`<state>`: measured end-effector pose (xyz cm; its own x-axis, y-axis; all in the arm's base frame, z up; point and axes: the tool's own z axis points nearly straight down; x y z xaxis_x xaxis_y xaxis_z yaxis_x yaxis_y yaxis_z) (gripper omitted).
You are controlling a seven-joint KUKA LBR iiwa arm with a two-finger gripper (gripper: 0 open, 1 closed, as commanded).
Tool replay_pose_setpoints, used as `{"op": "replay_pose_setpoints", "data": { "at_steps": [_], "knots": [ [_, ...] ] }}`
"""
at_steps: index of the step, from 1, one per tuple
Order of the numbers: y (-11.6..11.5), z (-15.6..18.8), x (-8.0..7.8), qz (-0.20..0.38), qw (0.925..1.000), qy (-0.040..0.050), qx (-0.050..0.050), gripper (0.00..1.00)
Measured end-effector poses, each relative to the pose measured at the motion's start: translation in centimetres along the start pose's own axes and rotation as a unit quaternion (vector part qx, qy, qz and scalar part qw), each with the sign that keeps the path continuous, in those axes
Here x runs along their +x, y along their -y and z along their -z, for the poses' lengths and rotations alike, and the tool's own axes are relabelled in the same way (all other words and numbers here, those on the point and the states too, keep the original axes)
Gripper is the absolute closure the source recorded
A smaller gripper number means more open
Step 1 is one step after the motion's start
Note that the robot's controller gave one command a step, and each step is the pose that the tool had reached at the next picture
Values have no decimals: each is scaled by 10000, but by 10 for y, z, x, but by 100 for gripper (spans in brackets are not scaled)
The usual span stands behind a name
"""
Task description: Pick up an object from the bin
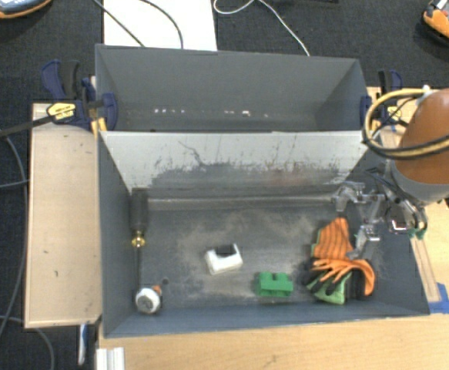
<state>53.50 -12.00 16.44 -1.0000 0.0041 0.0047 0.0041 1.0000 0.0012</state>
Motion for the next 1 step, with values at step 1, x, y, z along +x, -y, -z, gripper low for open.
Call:
{"op": "replay_pose_setpoints", "data": {
  "at_steps": [1],
  "knots": [
    [0, 5, -2, 23, 10000, 39, 9, 0]
  ]
}}
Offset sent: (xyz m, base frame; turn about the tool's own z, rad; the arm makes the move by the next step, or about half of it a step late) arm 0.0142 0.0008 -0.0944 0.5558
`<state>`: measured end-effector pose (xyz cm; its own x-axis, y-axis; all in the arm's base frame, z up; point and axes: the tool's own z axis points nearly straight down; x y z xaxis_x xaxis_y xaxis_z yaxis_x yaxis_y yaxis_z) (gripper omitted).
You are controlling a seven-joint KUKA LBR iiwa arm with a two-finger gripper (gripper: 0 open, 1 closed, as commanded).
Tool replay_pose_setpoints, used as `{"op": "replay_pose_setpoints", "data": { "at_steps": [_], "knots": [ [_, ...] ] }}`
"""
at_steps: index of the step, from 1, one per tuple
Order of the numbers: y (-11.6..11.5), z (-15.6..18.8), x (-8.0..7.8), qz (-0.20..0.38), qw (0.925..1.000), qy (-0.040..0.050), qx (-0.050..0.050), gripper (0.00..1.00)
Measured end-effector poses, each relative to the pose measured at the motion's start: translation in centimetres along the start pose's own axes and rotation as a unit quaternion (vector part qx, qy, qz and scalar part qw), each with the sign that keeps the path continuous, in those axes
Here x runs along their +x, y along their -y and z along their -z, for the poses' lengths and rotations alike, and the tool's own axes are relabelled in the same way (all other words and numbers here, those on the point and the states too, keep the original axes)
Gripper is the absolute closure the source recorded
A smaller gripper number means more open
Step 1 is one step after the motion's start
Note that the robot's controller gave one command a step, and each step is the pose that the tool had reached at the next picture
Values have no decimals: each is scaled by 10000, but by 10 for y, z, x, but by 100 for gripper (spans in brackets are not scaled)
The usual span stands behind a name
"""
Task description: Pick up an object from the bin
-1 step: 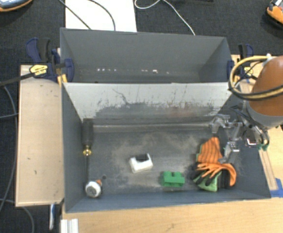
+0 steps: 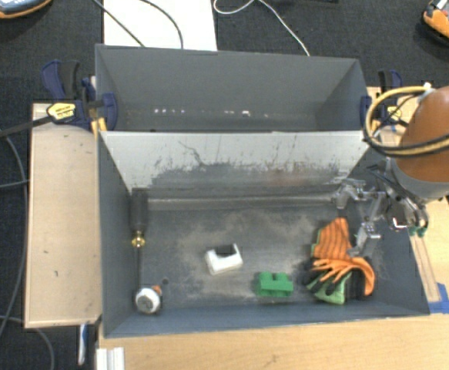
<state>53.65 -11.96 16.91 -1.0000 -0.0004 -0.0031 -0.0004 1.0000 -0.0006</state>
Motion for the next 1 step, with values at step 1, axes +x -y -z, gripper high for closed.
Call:
{"op": "replay_pose_setpoints", "data": {
  "at_steps": [1],
  "knots": [
    [0, -68, -11, -2022, 9793, 5, -3, 0]
  ]
}}
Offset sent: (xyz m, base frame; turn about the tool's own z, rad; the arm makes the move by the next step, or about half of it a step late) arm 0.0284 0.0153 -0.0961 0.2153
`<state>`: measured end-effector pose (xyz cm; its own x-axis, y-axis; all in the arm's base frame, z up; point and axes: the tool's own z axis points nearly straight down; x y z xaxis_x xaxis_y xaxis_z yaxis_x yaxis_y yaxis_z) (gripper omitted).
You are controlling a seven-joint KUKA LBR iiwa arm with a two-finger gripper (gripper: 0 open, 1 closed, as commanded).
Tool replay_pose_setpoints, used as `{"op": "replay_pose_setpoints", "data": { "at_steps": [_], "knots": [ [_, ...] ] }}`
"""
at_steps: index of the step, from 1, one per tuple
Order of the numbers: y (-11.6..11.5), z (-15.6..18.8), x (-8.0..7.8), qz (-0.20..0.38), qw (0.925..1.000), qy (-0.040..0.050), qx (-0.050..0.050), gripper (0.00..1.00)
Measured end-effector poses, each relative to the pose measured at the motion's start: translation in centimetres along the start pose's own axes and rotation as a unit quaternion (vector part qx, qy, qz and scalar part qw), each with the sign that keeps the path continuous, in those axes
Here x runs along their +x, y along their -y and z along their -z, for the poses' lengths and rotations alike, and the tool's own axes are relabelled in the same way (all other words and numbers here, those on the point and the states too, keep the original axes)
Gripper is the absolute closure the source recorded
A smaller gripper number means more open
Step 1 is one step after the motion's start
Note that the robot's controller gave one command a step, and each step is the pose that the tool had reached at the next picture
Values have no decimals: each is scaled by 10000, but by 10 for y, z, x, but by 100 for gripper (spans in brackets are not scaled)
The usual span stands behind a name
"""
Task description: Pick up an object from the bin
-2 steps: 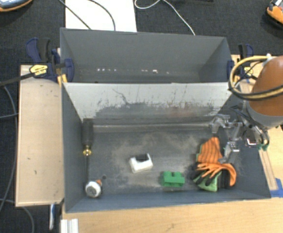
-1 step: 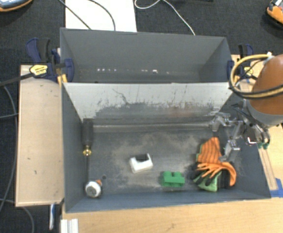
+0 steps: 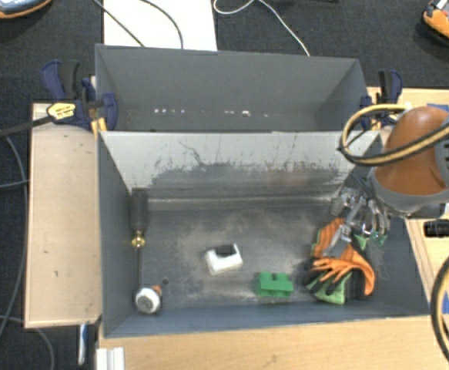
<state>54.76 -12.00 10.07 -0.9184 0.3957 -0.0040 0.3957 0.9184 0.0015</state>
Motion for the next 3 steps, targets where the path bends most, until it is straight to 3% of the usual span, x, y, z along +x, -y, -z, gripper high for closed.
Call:
{"op": "replay_pose_setpoints", "data": {
  "at_steps": [1, 2, 3],
  "knots": [
    [-14, -24, -6, 241, 9997, 3, 5, 0],
    [-22, -29, -16, -358, 9994, 34, -10, 100],
    [-22, -29, -16, -330, 9994, 32, -8, 100]
  ]
}}
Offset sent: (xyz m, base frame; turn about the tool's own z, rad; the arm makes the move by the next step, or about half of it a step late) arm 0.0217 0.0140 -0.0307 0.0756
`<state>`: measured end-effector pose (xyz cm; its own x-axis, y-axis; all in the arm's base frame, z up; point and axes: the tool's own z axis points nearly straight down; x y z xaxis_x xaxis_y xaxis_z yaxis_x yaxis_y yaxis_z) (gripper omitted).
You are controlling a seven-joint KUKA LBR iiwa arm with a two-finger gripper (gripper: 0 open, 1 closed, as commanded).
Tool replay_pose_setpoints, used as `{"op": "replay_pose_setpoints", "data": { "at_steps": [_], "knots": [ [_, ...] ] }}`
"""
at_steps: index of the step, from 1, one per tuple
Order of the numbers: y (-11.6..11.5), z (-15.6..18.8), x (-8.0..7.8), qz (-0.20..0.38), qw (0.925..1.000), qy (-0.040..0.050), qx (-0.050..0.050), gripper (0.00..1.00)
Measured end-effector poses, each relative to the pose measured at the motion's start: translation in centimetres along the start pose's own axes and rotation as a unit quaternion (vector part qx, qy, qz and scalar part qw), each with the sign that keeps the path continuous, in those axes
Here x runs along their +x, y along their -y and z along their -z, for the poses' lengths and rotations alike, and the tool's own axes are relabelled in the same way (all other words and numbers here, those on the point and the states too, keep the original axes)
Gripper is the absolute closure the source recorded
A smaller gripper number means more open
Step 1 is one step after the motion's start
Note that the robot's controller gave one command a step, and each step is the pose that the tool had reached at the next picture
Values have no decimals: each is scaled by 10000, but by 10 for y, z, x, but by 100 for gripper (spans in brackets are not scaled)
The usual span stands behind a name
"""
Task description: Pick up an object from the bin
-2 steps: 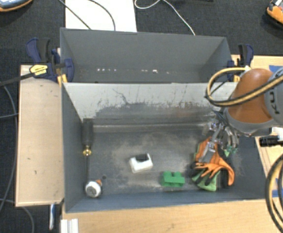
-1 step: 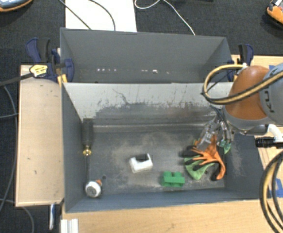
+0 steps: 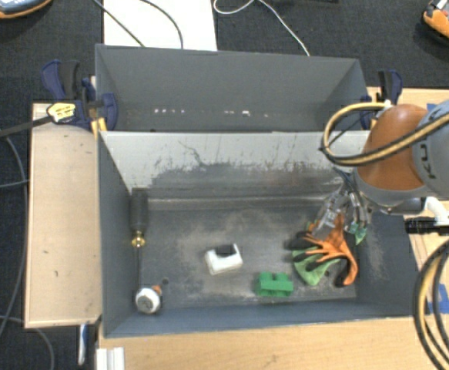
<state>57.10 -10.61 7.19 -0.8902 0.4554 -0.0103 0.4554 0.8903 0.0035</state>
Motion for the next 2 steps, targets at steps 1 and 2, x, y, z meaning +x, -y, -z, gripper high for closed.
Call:
{"op": "replay_pose_setpoints", "data": {
  "at_steps": [1, 2],
  "knots": [
    [0, 0, 0, 26, 10000, -2, 1, 100],
    [0, 0, 0, 44, 10000, -3, 1, 100]
  ]
}}
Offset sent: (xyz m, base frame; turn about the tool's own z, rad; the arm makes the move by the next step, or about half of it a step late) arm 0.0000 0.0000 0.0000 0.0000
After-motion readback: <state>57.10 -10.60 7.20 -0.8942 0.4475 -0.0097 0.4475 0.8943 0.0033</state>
